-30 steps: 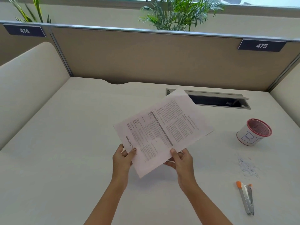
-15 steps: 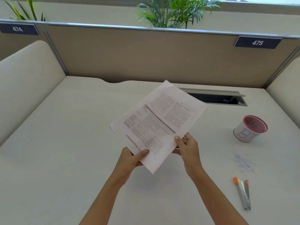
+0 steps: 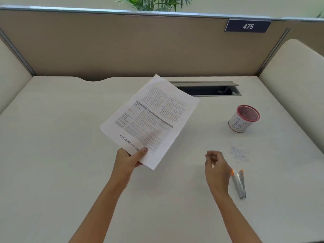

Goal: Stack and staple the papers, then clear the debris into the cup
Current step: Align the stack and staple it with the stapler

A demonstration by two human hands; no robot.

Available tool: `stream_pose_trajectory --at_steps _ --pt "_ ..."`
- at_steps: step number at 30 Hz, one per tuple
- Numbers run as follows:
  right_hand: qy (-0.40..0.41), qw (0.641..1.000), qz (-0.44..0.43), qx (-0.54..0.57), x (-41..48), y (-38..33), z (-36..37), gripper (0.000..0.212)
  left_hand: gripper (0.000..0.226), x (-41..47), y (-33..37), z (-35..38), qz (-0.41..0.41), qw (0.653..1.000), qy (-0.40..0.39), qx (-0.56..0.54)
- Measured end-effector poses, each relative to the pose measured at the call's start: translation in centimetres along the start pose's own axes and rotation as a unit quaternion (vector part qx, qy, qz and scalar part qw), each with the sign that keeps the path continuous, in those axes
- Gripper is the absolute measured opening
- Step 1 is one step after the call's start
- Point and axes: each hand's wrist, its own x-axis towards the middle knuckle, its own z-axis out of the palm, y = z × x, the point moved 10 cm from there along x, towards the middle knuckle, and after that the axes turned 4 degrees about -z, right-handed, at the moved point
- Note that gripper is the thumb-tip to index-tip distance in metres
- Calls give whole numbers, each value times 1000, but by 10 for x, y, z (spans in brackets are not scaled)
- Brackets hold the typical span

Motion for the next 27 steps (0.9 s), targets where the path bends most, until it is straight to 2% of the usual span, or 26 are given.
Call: stream_pose_trajectory --at_steps 3,6,10,15,18,21,24,27 --pt "75 989 -5 -128 -2 29 -31 24 27 3 -2 7 -2 1000 2 0" --pt "128 963 35 -236 -5 59 -57 32 26 5 -4 17 -1 1000 2 2" --pt "109 949 120 -271 -10 96 -66 52 27 5 -1 29 8 1000 3 11" --pt "78 940 66 -326 -6 93 -60 36 23 5 4 38 15 1000 1 9" --pt "61 933 72 -347 -3 92 -55 29 23 4 9 42 21 1000 -4 6" --pt "71 950 67 -298 -1 85 -55 28 24 3 14 43 27 1000 -4 2" --pt "65 982 59 -167 -3 64 -52 33 25 1 20 42 33 999 -2 -6" --pt "16 997 71 -21 -11 44 -34 30 26 -1 26 40 38 999 -4 -12"
